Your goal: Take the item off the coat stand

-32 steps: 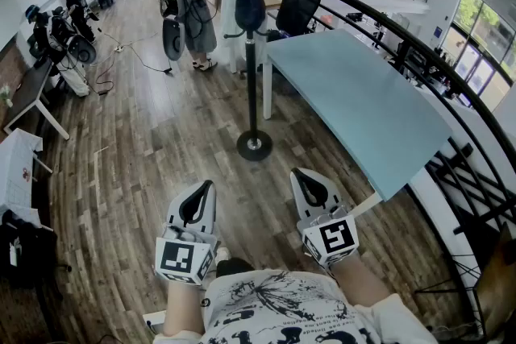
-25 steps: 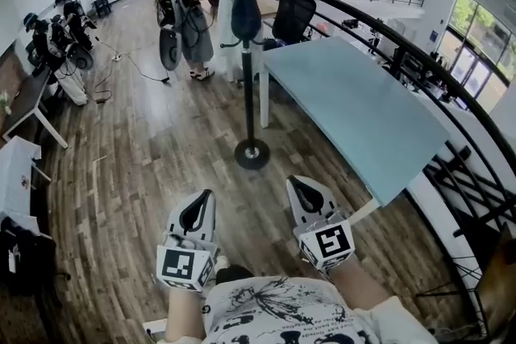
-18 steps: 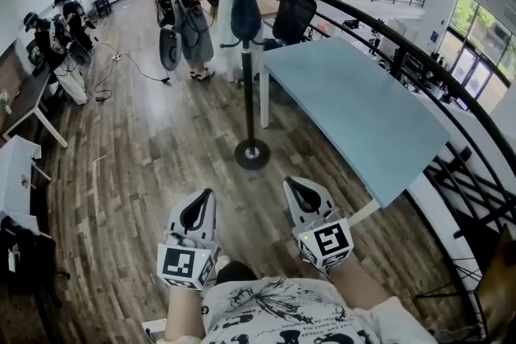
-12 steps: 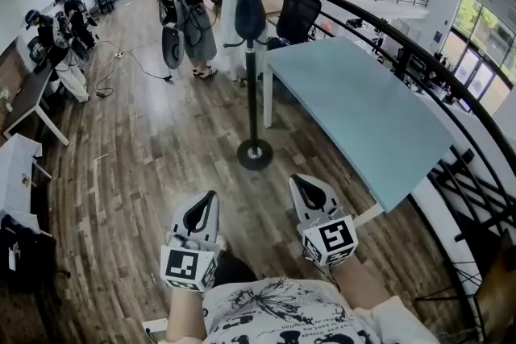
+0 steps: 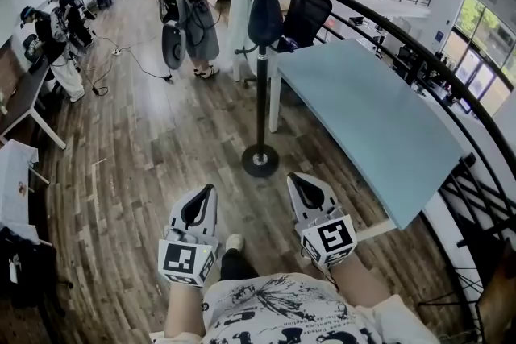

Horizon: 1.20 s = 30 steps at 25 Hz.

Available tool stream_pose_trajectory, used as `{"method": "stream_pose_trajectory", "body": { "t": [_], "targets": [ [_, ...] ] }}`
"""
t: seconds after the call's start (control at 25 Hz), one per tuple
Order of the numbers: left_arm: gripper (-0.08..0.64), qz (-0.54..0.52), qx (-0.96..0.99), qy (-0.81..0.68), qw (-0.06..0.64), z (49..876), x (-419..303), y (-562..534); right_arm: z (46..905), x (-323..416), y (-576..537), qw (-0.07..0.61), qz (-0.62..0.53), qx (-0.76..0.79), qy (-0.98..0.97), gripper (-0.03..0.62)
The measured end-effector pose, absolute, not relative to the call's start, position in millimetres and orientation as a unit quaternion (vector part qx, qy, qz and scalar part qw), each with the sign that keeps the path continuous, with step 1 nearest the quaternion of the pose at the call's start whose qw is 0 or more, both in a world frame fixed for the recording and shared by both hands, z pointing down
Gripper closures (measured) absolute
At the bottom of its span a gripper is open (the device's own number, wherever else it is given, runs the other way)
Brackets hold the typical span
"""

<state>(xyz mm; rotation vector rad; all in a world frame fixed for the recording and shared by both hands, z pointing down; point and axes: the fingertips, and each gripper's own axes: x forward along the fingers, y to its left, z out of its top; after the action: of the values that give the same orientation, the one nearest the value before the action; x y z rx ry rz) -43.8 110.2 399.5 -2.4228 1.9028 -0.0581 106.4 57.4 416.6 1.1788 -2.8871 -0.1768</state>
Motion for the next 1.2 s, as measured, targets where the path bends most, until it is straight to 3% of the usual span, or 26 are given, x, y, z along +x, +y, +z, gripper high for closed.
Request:
{"method": "stream_pose_trajectory", "body": {
  "t": [0.68,1.2],
  "targets": [
    [0.555,-0.023,-0.835,0.549,0.031,382,-205,-106,402,-35,-144,0.005,-0.024,0.477,-0.879,0.6],
    [0.555,-0.019,-0.852,0.521,0.034,374,-184,-214,392,-15,-265,0.021,-0.014,0.509,-0.86,0.6]
  ]
}}
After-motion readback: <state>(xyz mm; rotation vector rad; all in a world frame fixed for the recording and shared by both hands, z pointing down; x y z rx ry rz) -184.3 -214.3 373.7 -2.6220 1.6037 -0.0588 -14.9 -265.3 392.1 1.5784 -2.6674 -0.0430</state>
